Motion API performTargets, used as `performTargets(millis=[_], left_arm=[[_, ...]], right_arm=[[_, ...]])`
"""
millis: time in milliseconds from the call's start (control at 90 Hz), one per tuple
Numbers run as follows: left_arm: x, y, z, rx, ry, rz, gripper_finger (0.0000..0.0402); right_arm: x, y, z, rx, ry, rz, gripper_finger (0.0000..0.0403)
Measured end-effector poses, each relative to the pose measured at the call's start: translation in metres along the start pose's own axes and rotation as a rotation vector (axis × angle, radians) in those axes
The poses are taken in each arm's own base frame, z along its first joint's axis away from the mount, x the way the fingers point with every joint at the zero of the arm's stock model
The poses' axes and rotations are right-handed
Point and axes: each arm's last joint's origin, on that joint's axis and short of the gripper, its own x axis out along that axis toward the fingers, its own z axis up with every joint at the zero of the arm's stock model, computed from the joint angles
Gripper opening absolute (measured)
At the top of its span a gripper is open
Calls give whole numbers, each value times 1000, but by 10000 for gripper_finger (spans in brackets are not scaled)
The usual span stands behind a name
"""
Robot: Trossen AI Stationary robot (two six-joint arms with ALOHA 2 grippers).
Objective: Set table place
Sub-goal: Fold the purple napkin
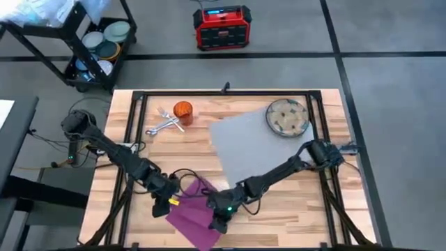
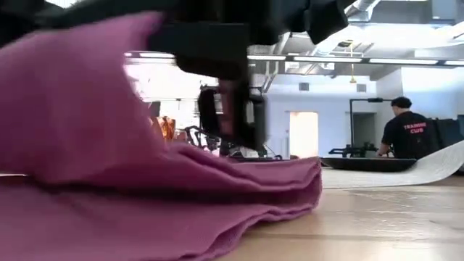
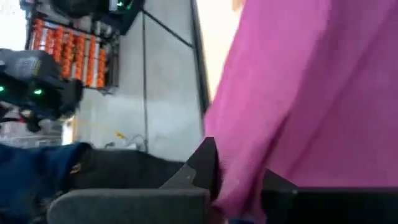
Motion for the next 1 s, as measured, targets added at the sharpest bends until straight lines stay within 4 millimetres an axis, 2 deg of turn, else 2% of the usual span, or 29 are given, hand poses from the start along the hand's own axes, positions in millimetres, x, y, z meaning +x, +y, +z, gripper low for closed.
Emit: performTargets(millis=[89,211,433,544,756,1000], left_arm=[[4,2,-7,-40,22,17,1],[4,0,-9,-79,30,15,20],[5,-14,-12,-111,26,-85,98],[6,-19,-19,-134,68,-108,140],[8,-30,-36,-158,124,-129,191],[9,-33,-43,-158,120,-122,196]], right_arm=[[7,-1,-1,-8,14,9,28],[9,4,-2,-11,20,25,84],[10,23,-3,-16,13,68,221],[12,28,-11,6,27,76,269],[19,42,-35,9,35,67,285],[23,52,-56,43,-63,3,286]])
